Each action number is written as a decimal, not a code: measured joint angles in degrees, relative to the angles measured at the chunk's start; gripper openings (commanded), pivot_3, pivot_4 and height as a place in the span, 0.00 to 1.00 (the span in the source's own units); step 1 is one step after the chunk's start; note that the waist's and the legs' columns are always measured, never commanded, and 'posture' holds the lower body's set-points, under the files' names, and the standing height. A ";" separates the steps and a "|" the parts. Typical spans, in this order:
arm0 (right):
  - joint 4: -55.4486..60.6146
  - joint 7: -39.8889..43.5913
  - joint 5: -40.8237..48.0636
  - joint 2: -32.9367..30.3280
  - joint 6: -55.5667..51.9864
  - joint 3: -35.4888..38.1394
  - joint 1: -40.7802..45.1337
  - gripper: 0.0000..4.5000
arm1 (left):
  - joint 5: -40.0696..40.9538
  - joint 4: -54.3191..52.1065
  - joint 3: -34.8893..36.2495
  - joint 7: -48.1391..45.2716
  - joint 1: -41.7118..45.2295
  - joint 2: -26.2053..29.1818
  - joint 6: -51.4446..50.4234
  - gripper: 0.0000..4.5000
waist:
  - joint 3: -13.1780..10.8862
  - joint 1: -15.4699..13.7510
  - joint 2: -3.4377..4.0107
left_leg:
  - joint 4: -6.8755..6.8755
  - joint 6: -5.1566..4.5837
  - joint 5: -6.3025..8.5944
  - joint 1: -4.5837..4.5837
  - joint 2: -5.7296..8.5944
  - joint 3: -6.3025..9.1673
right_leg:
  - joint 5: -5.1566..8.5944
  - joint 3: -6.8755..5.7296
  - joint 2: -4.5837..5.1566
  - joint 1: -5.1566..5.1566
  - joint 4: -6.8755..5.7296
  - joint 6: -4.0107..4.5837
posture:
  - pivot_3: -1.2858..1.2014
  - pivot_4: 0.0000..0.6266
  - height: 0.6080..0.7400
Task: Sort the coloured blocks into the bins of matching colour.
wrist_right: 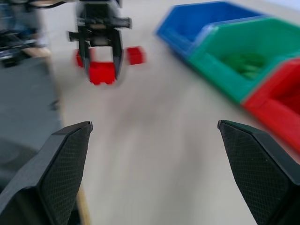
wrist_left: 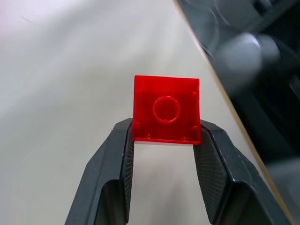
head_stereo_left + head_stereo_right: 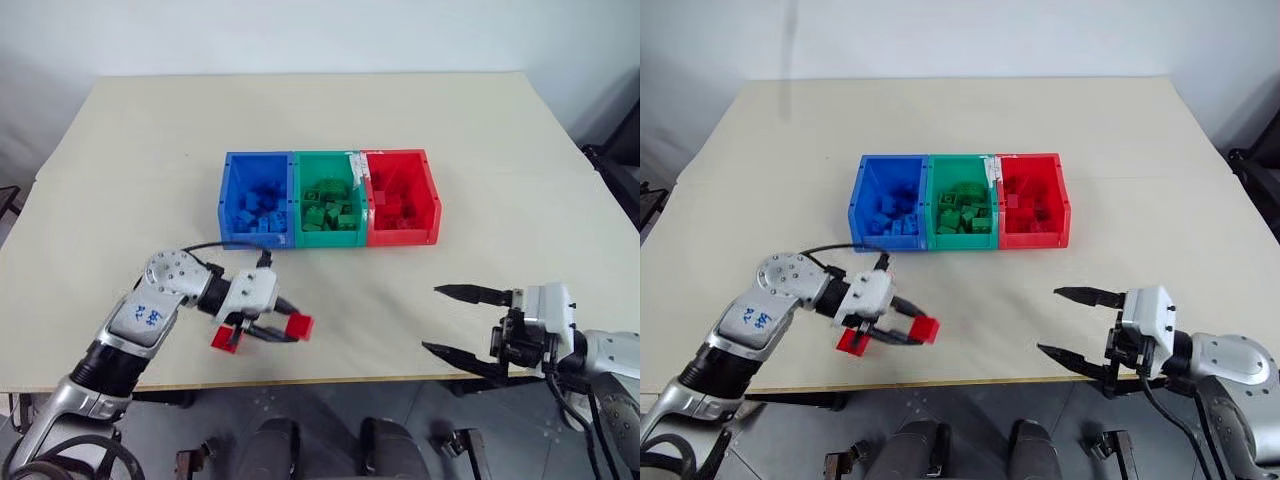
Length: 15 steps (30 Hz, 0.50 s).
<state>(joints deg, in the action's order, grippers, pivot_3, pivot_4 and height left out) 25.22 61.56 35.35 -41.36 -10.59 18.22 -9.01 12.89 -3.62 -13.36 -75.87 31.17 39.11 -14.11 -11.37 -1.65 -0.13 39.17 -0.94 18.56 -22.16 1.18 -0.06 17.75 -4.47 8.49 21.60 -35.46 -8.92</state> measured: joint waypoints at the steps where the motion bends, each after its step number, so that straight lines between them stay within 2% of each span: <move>1: 0.20 -1.74 -0.01 1.54 0.61 0.99 -0.55 1.00 | 0.38 0.21 0.57 1.10 1.40 -1.03 -0.88 0.33 | 0.00 0.00 0.00 | 0.00 0.01 0.00 0.00 0.01 0.01 | 0.00 0.00 0.00 0.00 0.00 0.00 | 0.52 0.24 1.00; 3: 1.17 -9.26 -0.25 9.87 3.12 4.79 -2.93 1.00 | -2.07 4.85 0.38 7.85 8.29 -6.31 -4.72 0.33 | 0.01 -1.00 -0.02 | 0.05 0.06 -0.05 -0.02 0.14 0.08 | 0.00 -0.15 -0.03 -0.06 -0.04 0.00 | 0.52 0.24 1.00; 6: 2.04 -14.98 -1.91 14.36 5.64 7.05 -6.91 1.00 | -4.46 11.74 -0.05 13.65 15.01 -11.82 -5.67 0.33 | 0.04 -1.31 0.05 | 0.02 0.04 -0.06 0.02 0.34 -0.02 | -0.01 0.01 0.00 -0.02 -0.05 -0.04 | 0.52 0.24 1.00; 11: 4.99 -20.19 -3.47 17.38 7.85 8.49 -9.68 1.00 | -7.36 29.88 -0.10 23.51 25.89 -24.83 0.30 0.33 | 0.02 -1.93 0.01 | 0.02 0.09 -0.13 -0.06 0.28 -0.31 | -0.01 -0.14 -0.08 -0.01 -0.03 -0.04 | 0.52 0.24 1.00; 15: 7.49 -22.98 -3.93 18.35 8.34 8.41 -10.22 1.00 | -9.86 44.86 1.54 32.87 34.75 -31.72 7.84 0.33 | 0.02 -1.99 0.01 | -0.12 0.10 -0.14 -0.08 0.25 -0.41 | 0.01 -0.13 -0.12 0.06 0.03 -0.02 | 0.52 0.24 1.00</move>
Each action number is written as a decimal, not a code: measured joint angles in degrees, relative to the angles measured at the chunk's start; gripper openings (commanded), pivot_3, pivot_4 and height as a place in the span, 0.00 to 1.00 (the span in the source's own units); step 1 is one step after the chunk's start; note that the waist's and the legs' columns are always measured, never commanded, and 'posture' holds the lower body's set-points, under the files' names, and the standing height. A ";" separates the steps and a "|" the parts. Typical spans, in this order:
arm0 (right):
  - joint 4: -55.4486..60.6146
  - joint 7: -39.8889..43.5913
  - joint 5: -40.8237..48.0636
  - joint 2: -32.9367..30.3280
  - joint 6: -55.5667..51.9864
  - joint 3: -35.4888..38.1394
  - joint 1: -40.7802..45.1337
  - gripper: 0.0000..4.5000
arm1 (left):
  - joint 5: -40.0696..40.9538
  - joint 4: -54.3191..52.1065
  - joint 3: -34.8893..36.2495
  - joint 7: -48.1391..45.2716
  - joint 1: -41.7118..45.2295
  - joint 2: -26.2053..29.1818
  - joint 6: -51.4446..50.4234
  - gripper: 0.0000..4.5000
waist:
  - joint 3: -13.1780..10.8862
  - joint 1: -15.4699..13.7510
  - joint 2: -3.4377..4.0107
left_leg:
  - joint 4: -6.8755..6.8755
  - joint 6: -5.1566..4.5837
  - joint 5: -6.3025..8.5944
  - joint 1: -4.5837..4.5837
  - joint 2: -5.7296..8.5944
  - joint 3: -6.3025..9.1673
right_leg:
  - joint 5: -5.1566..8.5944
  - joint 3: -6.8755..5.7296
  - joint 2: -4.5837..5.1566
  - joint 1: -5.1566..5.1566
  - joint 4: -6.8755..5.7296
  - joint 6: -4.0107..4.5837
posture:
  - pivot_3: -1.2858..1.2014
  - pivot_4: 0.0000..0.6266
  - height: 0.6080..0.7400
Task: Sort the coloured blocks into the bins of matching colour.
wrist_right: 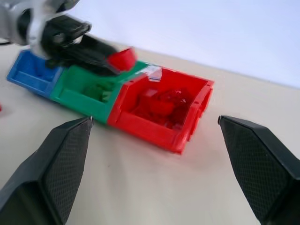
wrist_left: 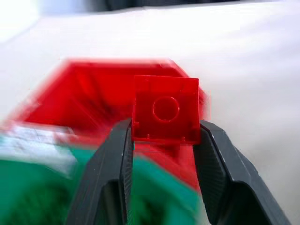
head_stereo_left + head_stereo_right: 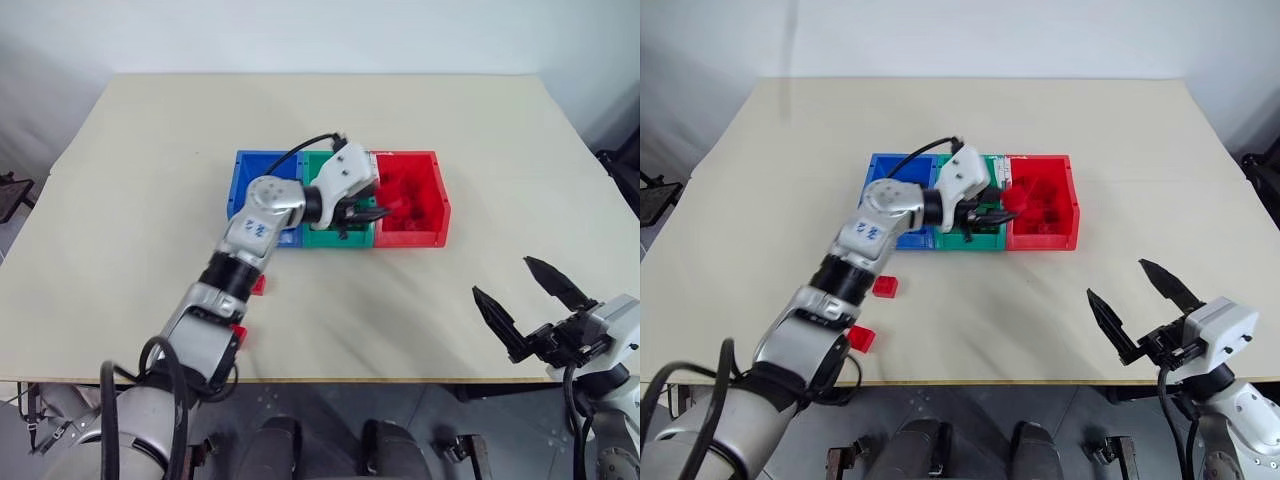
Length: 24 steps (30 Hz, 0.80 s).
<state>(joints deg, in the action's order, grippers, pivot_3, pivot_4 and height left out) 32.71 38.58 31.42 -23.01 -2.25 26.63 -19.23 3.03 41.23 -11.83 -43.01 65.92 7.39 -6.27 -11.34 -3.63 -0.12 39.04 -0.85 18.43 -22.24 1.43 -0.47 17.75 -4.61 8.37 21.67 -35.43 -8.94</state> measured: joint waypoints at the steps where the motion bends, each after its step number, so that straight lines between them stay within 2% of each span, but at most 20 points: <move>1: 0.43 -0.51 -0.02 0.14 0.00 -0.08 -0.06 1.00 | -0.21 2.45 0.35 1.34 1.27 -0.99 1.54 0.33 | 0.00 -0.01 0.00 | -0.03 0.00 0.00 0.00 0.01 -0.01 | 0.00 0.00 0.00 0.00 0.00 0.00 | 0.52 0.24 1.00; 5: 2.52 -2.27 -0.16 0.65 -0.01 -1.03 -0.45 1.00 | -1.27 13.37 1.94 6.19 5.87 -3.93 7.15 0.33 | 0.00 -0.13 0.00 | -0.05 -0.04 0.02 -0.04 0.02 -0.06 | 0.00 -0.01 0.00 0.03 0.08 -0.01 | 0.52 0.24 1.00; 9: 3.39 -3.42 -0.82 0.72 -0.20 -2.43 -0.41 1.00 | -1.17 18.29 3.65 5.28 6.60 -4.67 10.97 0.61 | 0.00 -0.36 0.00 | -0.03 -0.05 0.03 -0.06 0.02 -0.07 | 0.01 -0.02 0.00 0.03 0.09 -0.01 | 0.52 0.24 1.00; 14: 3.38 -3.71 -0.79 -0.31 -0.75 -4.25 1.14 1.00 | -0.85 18.29 4.64 0.03 6.53 -4.08 14.08 0.97 | -0.01 -0.23 -0.01 | 0.05 -0.05 0.02 -0.06 0.02 -0.13 | 0.00 0.01 0.00 0.02 0.09 -0.02 | 0.52 0.24 1.00; 15: 3.36 -3.61 -0.76 -0.84 -0.91 -4.51 1.87 1.00 | -0.86 18.00 4.64 -0.67 6.38 -3.54 14.50 0.99 | -0.01 -0.07 -0.01 | 0.05 -0.05 0.02 -0.05 0.02 -0.14 | 0.00 0.02 0.00 0.02 0.07 -0.02 | 0.52 0.24 1.00; 19: 2.61 -1.48 -0.47 -3.08 -1.75 -6.67 4.09 1.00 | -0.87 14.70 5.24 -2.96 3.50 0.70 14.79 0.99 | -0.01 1.10 -0.01 | 0.05 -0.04 0.02 0.02 -0.03 -0.15 | 0.00 0.04 -0.01 0.03 -0.03 -0.02 | 0.52 0.24 1.00; 24: -1.59 6.03 1.09 -8.93 -3.63 -11.41 10.85 1.00 | 2.47 -1.24 6.98 -11.48 -8.70 10.03 14.36 0.99 | -0.01 2.97 -0.01 | 0.01 -0.04 0.02 0.11 -0.12 -0.01 | 0.01 0.14 -0.01 0.04 -0.04 -0.01 | 0.52 0.24 1.00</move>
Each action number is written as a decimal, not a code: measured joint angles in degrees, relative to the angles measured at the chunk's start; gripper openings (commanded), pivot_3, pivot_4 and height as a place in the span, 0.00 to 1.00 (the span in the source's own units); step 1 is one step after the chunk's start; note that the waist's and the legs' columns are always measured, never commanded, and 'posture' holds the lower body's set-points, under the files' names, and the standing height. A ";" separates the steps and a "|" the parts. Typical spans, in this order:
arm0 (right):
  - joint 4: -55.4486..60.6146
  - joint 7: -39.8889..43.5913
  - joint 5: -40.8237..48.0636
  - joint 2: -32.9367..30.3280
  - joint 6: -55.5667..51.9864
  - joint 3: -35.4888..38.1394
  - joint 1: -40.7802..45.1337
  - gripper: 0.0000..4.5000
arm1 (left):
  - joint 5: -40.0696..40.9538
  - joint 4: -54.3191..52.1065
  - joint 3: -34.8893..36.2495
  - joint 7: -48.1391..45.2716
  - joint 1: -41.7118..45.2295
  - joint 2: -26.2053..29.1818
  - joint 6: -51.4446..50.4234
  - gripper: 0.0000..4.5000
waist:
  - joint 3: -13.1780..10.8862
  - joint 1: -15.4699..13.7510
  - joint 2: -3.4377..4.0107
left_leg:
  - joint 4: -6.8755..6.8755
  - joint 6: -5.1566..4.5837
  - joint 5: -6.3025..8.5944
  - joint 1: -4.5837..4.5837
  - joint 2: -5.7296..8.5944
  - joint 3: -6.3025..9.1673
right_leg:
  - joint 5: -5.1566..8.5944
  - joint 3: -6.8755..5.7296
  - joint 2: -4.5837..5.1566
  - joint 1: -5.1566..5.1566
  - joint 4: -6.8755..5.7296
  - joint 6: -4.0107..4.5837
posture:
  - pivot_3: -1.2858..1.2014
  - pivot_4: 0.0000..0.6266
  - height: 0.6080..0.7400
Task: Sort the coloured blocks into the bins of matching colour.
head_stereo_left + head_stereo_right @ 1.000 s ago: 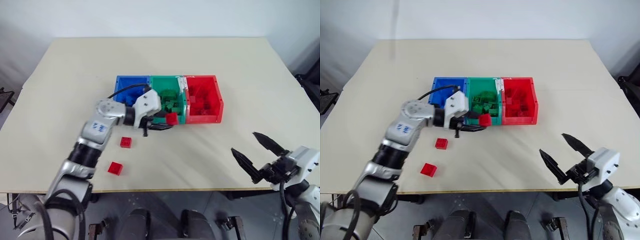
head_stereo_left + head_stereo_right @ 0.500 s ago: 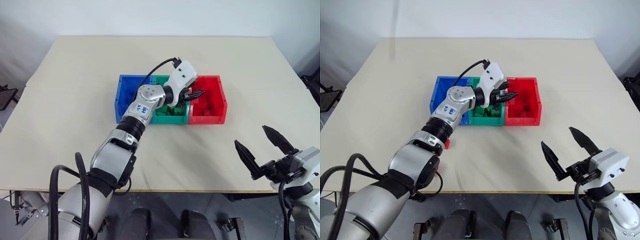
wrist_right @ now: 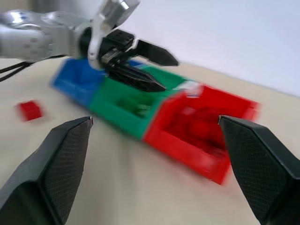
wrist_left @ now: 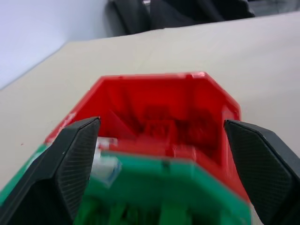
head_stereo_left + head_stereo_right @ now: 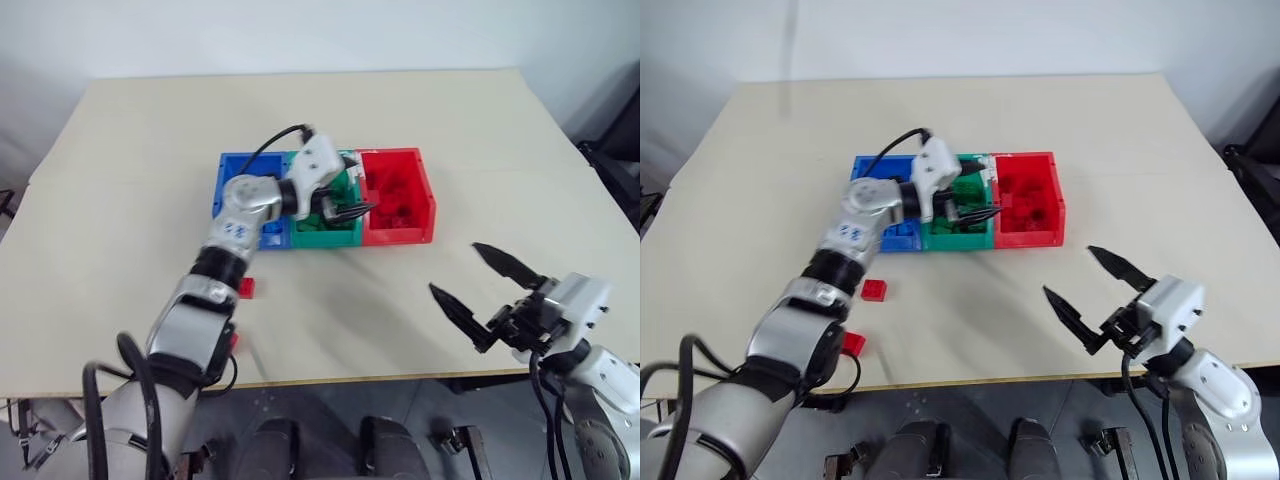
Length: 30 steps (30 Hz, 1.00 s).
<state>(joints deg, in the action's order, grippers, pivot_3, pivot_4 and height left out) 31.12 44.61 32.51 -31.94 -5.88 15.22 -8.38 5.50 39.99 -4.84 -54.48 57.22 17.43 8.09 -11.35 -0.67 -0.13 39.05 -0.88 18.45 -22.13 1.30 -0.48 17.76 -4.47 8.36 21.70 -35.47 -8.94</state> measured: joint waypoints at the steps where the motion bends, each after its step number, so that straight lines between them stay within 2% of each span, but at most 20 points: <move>1: -1.18 1.60 0.38 -1.04 -0.49 -0.74 1.50 1.00 | 1.62 -3.41 1.00 -2.12 -3.03 2.05 0.32 0.99 | 0.00 0.40 0.00 | -0.01 0.00 0.00 0.00 -0.02 0.08 | 0.00 0.00 0.00 0.01 0.00 0.01 | 0.52 0.24 1.00; 7: -8.76 12.64 1.74 -6.32 -2.21 -6.10 11.94 1.00 | 12.48 -25.96 9.17 -10.76 -23.28 16.67 -6.87 0.99 | -0.01 0.67 0.00 | 0.04 -0.01 0.01 -0.01 -0.18 0.45 | 0.01 -0.02 0.10 -0.05 0.00 0.01 | 0.52 0.24 1.00; 11: -13.14 19.55 1.70 -7.31 -2.54 -10.34 17.68 1.00 | 16.75 -35.70 16.29 -9.31 -35.50 22.48 -13.21 0.99 | -0.01 -0.25 0.00 | 0.11 -0.06 0.04 -0.01 -0.11 0.56 | -0.01 -0.04 0.19 -0.15 0.03 0.00 | 0.52 0.24 1.00; 14: -16.16 24.09 1.43 -7.24 -2.72 -13.61 21.96 1.00 | 18.32 -39.14 24.74 -8.38 -47.10 25.66 -14.07 0.99 | -0.01 0.10 0.00 | 0.05 -0.05 0.06 0.01 -0.15 0.55 | -0.01 -0.02 0.18 -0.11 0.05 0.00 | 0.52 0.24 1.00; 18: -18.40 27.70 1.35 -7.17 -2.76 -15.53 24.28 1.00 | 19.06 -39.45 32.06 -8.18 -56.49 27.47 -13.41 0.99 | -0.01 -0.35 0.00 | 0.04 -0.02 0.07 0.00 -0.15 0.58 | 0.00 -0.09 0.20 -0.11 0.06 0.02 | 0.52 0.24 1.00; 22: -19.68 30.45 1.25 -7.20 -2.78 -16.58 25.50 1.00 | 20.01 -39.74 35.85 -10.12 -63.68 29.33 -13.96 0.99 | -0.01 -0.64 0.00 | 0.04 -0.02 0.10 0.00 -0.15 0.56 | 0.00 -0.07 0.20 -0.12 0.10 0.02 | 0.52 0.24 1.00; 30: -21.60 32.82 0.53 -7.20 -2.69 -16.98 25.55 1.00 | 21.60 -47.96 32.32 -9.79 -65.92 28.70 -16.67 0.99 | -0.01 -0.50 0.01 | 0.02 0.04 0.13 0.00 -0.20 0.55 | 0.00 -0.03 0.18 -0.10 0.12 0.03 | 0.52 0.24 1.00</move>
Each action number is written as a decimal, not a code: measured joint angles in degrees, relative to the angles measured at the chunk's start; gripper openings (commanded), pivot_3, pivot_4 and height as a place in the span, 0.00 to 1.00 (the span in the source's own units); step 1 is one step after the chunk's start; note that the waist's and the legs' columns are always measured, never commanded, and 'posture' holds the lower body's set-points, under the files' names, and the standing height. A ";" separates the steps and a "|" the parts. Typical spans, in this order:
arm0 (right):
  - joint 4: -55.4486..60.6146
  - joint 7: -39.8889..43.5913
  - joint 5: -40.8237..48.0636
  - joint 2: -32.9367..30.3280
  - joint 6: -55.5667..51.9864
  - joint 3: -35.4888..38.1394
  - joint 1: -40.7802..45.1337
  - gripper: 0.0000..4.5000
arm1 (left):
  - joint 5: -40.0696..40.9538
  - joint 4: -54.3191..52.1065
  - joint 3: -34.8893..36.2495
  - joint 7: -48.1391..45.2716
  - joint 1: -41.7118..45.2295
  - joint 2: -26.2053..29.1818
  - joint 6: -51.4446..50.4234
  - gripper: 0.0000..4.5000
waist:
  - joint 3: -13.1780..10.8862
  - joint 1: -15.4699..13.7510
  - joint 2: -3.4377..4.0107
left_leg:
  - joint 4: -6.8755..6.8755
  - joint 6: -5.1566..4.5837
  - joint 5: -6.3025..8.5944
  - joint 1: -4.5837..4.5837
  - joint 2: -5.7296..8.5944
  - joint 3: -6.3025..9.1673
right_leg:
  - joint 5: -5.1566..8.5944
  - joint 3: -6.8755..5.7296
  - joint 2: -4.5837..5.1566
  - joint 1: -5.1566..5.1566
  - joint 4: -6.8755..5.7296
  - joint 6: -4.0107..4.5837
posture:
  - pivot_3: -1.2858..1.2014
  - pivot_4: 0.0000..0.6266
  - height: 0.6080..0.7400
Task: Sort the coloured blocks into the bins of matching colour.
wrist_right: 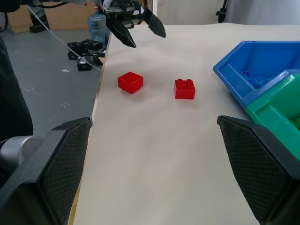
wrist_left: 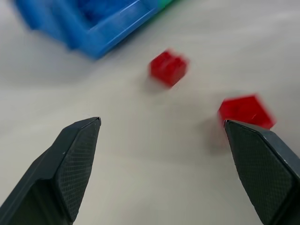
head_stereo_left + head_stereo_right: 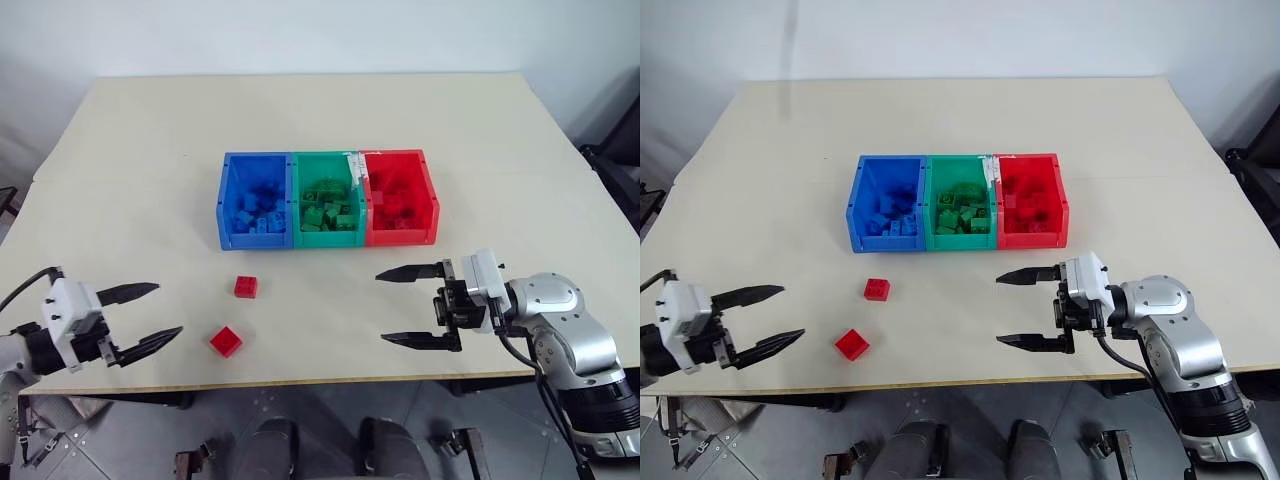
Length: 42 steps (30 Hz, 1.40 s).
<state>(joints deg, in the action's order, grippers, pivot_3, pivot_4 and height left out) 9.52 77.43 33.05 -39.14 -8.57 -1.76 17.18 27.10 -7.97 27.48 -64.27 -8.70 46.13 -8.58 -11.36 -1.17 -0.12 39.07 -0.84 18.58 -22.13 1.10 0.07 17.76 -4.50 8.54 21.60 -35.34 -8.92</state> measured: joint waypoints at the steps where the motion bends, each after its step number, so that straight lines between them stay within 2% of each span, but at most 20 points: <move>1: 0.00 0.14 0.00 -0.02 0.05 0.15 -0.17 1.00 | 0.06 -1.06 -0.93 0.01 -0.06 0.00 -0.62 0.99 | 0.00 0.03 0.00 | -0.02 0.01 0.00 0.00 -0.01 -0.01 | 0.00 -0.01 -0.01 0.00 0.00 0.00 | 0.52 0.24 1.00; 7: 0.66 -0.38 -0.01 -0.94 0.09 2.29 -3.43 1.00 | 1.60 -9.89 -3.95 5.15 -0.77 -0.50 -8.53 0.99 | 0.00 0.01 0.00 | -0.05 -0.01 0.01 0.00 -0.01 -0.06 | 0.01 0.02 -0.01 0.01 0.02 0.01 | 0.52 0.24 1.00; 12: 1.96 -2.04 -0.21 -0.94 0.09 3.05 -5.90 1.00 | 3.26 -19.36 -5.83 7.43 -7.61 -1.25 -12.69 0.99 | 0.00 0.19 0.01 | -0.06 0.00 0.05 0.02 -0.04 -0.12 | 0.01 0.06 -0.03 0.00 0.11 0.01 | 0.52 0.24 1.00; 23: 3.73 -2.76 -0.32 -0.88 0.16 3.02 -6.51 1.00 | -3.21 -17.74 -10.97 14.46 -9.54 -4.57 -12.37 0.99 | 0.00 -0.16 0.01 | -0.06 -0.04 0.08 0.02 -0.03 -0.19 | 0.01 0.07 -0.02 -0.01 0.29 0.01 | 0.52 0.24 1.00; 26: 3.76 -2.75 -0.32 -0.88 0.17 3.02 -6.75 1.00 | -4.19 -17.22 -11.91 15.13 -9.69 -4.85 -12.16 0.86 | -0.01 -0.15 0.02 | -0.06 -0.03 0.09 0.02 -0.05 -0.19 | 0.01 0.06 -0.02 -0.01 0.31 0.01 | 0.52 0.24 1.00; 33: 3.80 -2.00 -0.31 -0.88 1.05 3.02 -6.85 1.00 | -5.78 -14.40 -11.86 15.61 -9.83 -4.66 -9.49 0.35 | 0.00 -0.15 0.02 | -0.06 -0.03 0.11 0.04 -0.05 -0.20 | 0.01 0.06 -0.02 -0.01 0.36 0.01 | 0.52 0.24 1.00; 34: 3.81 -1.87 -0.31 -0.88 1.14 3.02 -6.85 1.00 | -5.87 -13.92 -11.87 15.37 -9.69 -4.66 -8.84 0.32 | 0.00 -0.15 0.02 | -0.07 -0.03 0.11 0.04 -0.05 -0.20 | 0.01 0.06 -0.02 -0.01 0.37 0.01 | 0.52 0.24 1.00; 40: 3.80 -2.07 -0.31 -0.88 1.60 3.50 -7.29 1.00 | -5.75 -11.01 -12.31 12.60 -7.75 -4.84 -4.69 0.32 | 0.00 -0.27 0.02 | -0.06 -0.02 0.11 0.04 -0.05 -0.20 | 0.01 0.06 -0.01 -0.01 0.39 0.01 | 0.52 0.24 1.00; 42: 4.10 -4.50 0.28 -0.53 1.28 5.47 -8.14 1.00 | -4.01 -10.84 -12.52 10.99 -5.35 -4.96 -4.36 0.32 | -0.01 -0.41 0.02 | -0.05 -0.03 0.10 0.02 -0.03 -0.18 | 0.01 0.06 0.02 -0.01 0.37 0.01 | 0.52 0.24 1.00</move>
<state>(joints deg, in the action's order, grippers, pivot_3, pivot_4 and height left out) 13.62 72.93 33.32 -39.67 -7.29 3.71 9.03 23.09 -18.81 14.97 -53.28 -14.05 41.17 -12.94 -11.36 -1.58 -0.10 39.02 -0.86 18.69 -22.10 1.08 -0.12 17.77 -4.44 8.56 21.59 -34.98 -8.91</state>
